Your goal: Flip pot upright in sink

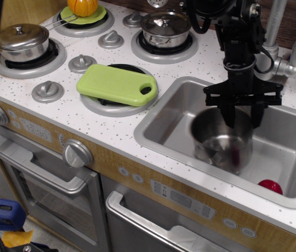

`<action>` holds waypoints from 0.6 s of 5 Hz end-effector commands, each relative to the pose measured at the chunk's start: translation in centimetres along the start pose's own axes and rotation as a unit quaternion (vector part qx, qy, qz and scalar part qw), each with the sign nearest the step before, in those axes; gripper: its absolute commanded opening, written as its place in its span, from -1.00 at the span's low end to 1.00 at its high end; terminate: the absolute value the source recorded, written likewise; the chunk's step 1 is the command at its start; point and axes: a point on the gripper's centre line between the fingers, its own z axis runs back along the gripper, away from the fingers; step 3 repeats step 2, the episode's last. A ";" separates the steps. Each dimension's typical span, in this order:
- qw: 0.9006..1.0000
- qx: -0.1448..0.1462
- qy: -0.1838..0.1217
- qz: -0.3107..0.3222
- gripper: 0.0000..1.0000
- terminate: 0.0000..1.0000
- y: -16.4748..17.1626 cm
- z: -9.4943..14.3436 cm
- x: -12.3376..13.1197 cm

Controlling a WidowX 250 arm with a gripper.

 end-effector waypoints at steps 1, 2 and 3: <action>1.000 -0.011 -0.021 -0.007 1.00 -1.00 -0.9 1.4 0.7; 1.000 -0.011 -0.021 -0.007 1.00 1.00 -0.9 1.4 0.7; 1.000 -0.011 -0.021 -0.007 1.00 1.00 -0.9 1.4 0.7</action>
